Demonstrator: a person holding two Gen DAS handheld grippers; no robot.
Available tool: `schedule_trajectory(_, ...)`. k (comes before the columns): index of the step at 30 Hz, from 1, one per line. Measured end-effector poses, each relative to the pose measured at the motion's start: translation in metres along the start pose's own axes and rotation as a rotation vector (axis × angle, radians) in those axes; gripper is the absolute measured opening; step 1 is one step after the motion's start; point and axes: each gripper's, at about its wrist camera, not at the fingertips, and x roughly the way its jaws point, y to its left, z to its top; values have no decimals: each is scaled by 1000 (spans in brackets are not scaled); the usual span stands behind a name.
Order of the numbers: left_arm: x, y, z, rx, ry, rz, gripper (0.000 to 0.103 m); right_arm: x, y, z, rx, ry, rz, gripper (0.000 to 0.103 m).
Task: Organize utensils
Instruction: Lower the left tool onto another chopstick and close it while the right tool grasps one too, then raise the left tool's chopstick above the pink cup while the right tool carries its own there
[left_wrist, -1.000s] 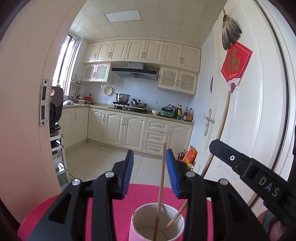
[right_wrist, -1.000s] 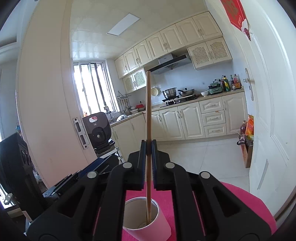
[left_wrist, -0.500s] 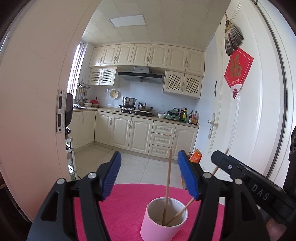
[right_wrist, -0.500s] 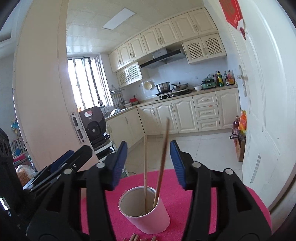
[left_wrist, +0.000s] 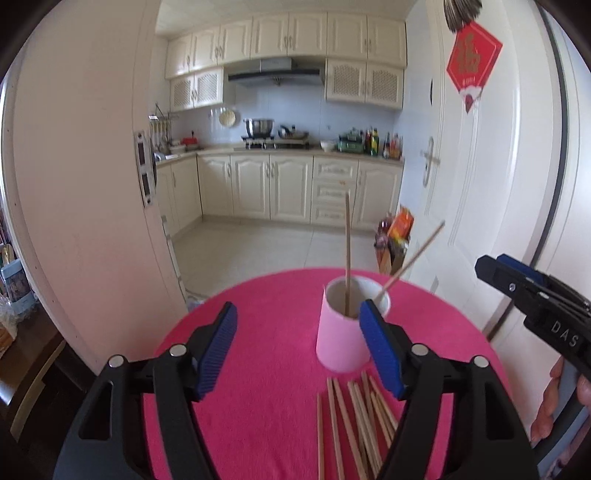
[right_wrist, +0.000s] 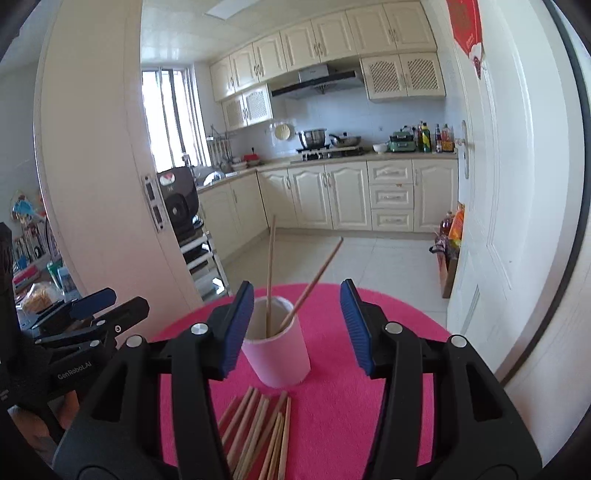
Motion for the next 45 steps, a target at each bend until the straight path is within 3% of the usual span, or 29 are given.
schedule_trajectory(7,35,-4,-55,79,355,-22,67,29,2,-51,-19,339,9,50)
schedule_trajectory(10,50,-3,-80,91,481,-33,67,40,4,-73,-34,445,9,49)
schedule_trajectory(15,68,0,-105,75,590,-22,67,49,7,-97,-35,564,16,49)
schedule_trajectory(20,76,1,-113,54,616,-17,65,54,9,-104,-43,622,24,47)
schedule_trajectory(21,77,0,-114,57,619,-17,54,56,11,-105,-44,632,23,45)
schedule_trajectory(23,83,-3,-118,58,652,-21,44,60,11,-107,-41,658,27,35)
schedule_trajectory(28,91,-6,-122,55,655,-11,32,70,14,-113,-56,705,32,34)
schedule_trajectory(31,92,-4,-119,39,652,-8,13,75,16,-114,-71,718,25,31)
schedule_trajectory(38,89,7,-116,-11,646,-19,6,86,23,-116,-126,739,-13,20)
schedule_trajectory(45,78,19,-112,-28,592,-12,6,93,29,-118,-154,743,-28,8)
